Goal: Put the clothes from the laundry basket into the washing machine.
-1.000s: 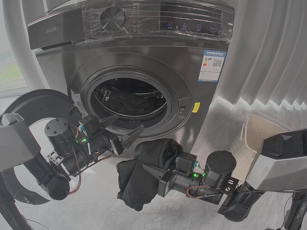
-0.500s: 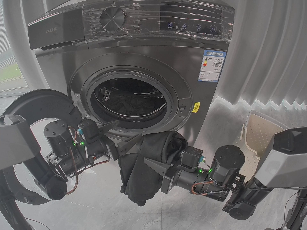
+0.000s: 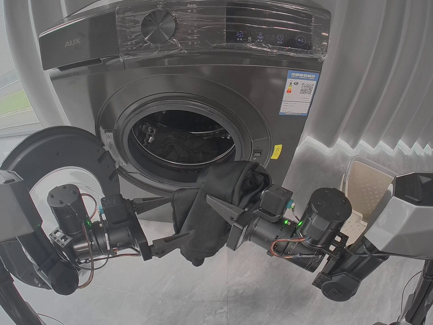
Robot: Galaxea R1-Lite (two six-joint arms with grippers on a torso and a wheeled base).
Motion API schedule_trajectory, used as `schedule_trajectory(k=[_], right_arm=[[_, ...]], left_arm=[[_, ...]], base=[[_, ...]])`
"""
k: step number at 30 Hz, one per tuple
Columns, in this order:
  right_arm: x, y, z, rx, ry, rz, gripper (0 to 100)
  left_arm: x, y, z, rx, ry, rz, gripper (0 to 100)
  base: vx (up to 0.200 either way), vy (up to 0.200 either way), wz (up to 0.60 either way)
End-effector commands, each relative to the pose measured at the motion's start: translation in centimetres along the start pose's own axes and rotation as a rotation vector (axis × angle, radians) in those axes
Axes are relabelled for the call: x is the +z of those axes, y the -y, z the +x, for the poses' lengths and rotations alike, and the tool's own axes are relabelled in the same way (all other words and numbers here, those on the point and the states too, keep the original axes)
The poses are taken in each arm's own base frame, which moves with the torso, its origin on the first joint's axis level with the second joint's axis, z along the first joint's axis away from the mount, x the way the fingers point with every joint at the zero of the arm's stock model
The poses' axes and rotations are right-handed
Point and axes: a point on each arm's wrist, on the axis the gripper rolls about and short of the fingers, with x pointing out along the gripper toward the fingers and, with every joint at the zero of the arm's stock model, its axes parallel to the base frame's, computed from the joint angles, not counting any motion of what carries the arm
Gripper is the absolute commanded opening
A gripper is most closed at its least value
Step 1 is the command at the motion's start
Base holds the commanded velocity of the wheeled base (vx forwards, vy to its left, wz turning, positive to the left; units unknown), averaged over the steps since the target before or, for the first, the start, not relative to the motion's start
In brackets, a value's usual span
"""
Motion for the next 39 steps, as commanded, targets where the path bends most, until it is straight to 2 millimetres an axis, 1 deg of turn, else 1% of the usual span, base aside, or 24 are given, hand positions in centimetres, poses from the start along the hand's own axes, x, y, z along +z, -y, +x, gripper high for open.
schedule_trajectory(k=[1,6,7,8,12,19,21,26,28,35,36,39], right_arm=[[0.2,-0.2,0.5,0.007,0.017,0.000,0],[0.2,-0.2,0.8,0.008,0.025,-0.001,0],[0.2,-0.2,0.8,0.008,0.025,-0.001,0],[-0.1,-0.3,0.9,0.013,0.019,0.000,0],[-0.3,-0.6,1.1,0.020,0.016,0.005,0],[-0.6,-0.4,1.6,0.019,0.017,0.007,0],[-0.7,-0.5,1.8,0.020,0.019,0.007,0],[-0.9,-0.7,2.0,0.017,0.021,0.010,0],[-0.9,-0.9,2.0,0.008,0.023,0.014,0],[-0.8,-0.9,2.0,0.009,0.026,0.023,0],[-0.8,-0.9,1.9,0.008,0.025,0.023,0],[-0.9,-0.9,1.9,0.006,0.024,0.025,0]], left_arm=[[-0.4,0.1,1.1,-0.015,-0.007,0.022,100],[0.0,-0.1,3.7,0.060,0.030,0.059,100],[0.0,-0.1,3.7,0.060,0.030,0.059,100],[0.2,-0.3,4.6,0.076,0.046,0.071,100],[0.1,0.3,5.6,0.045,0.052,0.073,100],[-0.2,1.4,6.5,-0.001,0.046,0.070,100],[-0.4,1.5,6.8,-0.004,0.042,0.071,100],[-0.7,1.1,7.7,-0.004,0.046,0.074,100],[-0.6,0.9,8.0,-0.001,0.057,0.080,100],[-0.8,0.6,8.2,0.038,0.053,0.078,100],[-1.0,0.5,8.3,0.039,0.051,0.076,0],[-0.7,0.4,8.5,0.038,0.063,0.079,0]], base=[[0.000,0.000,0.00],[0.000,0.000,0.00],[0.000,0.000,0.00],[0.000,0.000,0.00],[0.000,0.000,0.00],[0.000,0.000,0.00],[0.000,0.000,0.00],[0.000,0.000,0.00],[0.000,0.000,0.00],[0.000,0.000,0.00],[0.000,0.000,0.00],[0.000,0.000,0.00]])
